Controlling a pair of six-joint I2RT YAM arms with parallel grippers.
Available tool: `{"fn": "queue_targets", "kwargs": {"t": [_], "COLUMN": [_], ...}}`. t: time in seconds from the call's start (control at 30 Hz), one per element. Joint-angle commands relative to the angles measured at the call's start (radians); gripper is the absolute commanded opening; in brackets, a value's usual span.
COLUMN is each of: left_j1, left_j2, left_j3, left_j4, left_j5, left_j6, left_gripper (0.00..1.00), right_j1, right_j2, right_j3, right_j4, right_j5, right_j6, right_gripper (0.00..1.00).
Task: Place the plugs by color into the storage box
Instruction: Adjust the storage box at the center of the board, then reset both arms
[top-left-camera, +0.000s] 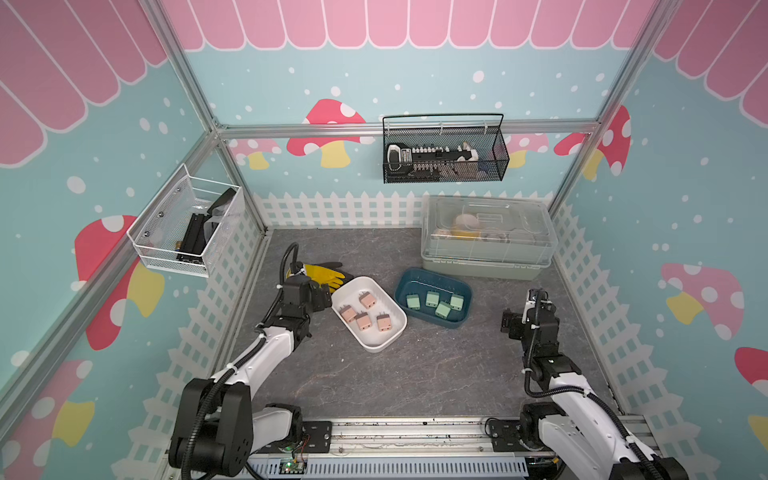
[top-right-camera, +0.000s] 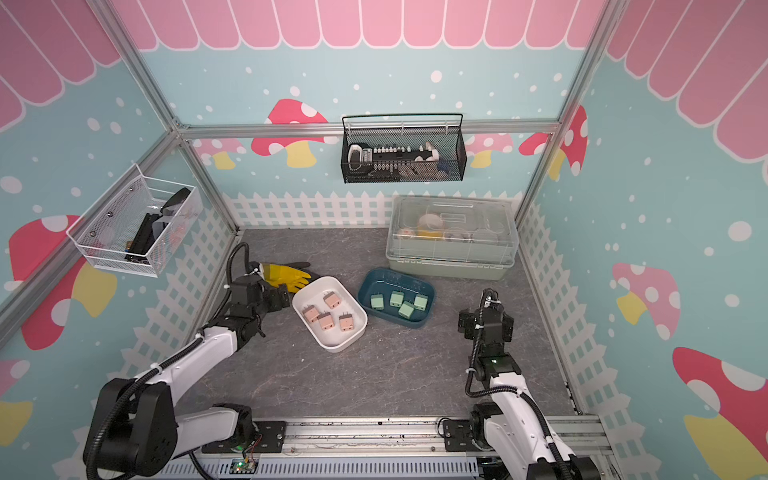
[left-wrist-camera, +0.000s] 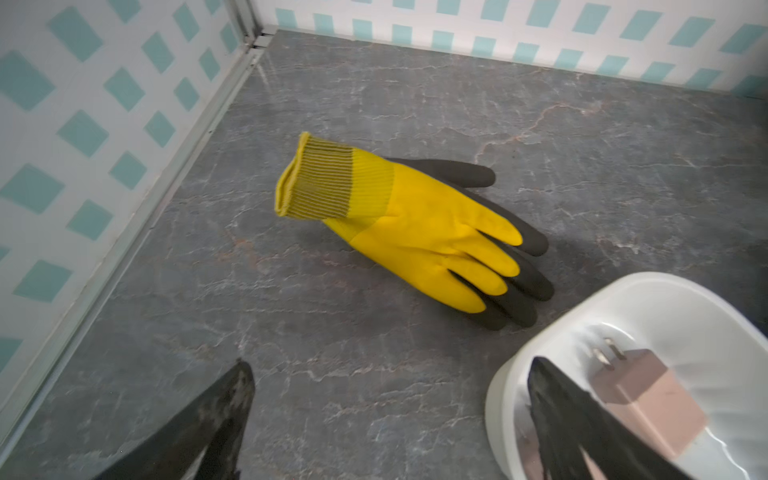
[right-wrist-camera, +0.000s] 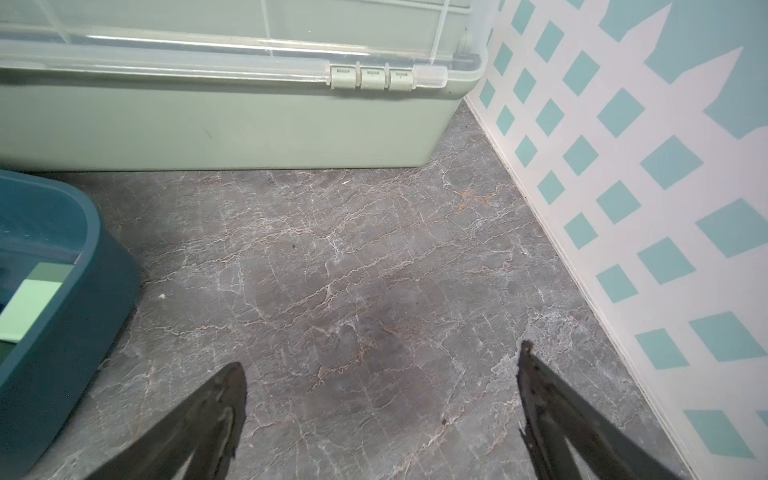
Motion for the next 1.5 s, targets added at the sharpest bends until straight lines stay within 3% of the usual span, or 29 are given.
{"fn": "queue_targets", "kwargs": {"t": [0.0,0.13,0.37,0.47,0.63,0.9,1.1,1.27,1.37,1.47], "left_j1": [0.008,0.009,-0.014,-0.061,-0.153,-0.235,-0.227,-0.197,-0.154,-0.056], "left_j2": [0.054,0.134,0.058,0.038,0.139,0.389,0.448,0.364,0.224,0.054], "left_j3": [0.133,0.270,0.202,0.144,0.113,0.307,0.419,0.386,0.288,0.159], "left_j4": [-0.272,-0.512,-0.603,-0.557,-0.374,-0.297,-0.358,-0.432,-0.465,-0.434], "left_j5": [0.184,0.334,0.462,0.471,0.481,0.443,0.394,0.356,0.279,0.180], "left_j6": [-0.042,-0.182,-0.414,-0.488,-0.577,-0.508,-0.423,-0.367,-0.347,-0.315], "left_gripper": [0.93,0.88,0.87,0.87,0.88,0.88,0.88,0.91,0.91,0.91], "right_j1": [-0.001,-0.001,-0.002,-0.001,-0.002,-0.002,-0.002,-0.001,-0.002,-0.002], "right_j2": [-0.008,-0.005,0.005,0.009,0.023,0.021,0.026,0.035,0.045,0.065], "right_j3": [0.029,0.056,0.067,0.067,0.069,0.070,0.070,0.066,0.059,0.042], "right_j4": [-0.062,-0.092,-0.099,-0.093,-0.086,-0.087,-0.081,-0.067,-0.035,0.049], "right_j5": [-0.022,-0.037,-0.048,-0.047,-0.055,-0.066,-0.067,-0.060,-0.063,-0.066], "right_j6": [-0.008,-0.012,-0.013,-0.011,-0.019,-0.022,-0.024,-0.023,-0.035,-0.058], "right_gripper": [0.99,0.99,0.98,0.99,0.99,0.99,0.99,0.99,0.99,0.99]}}
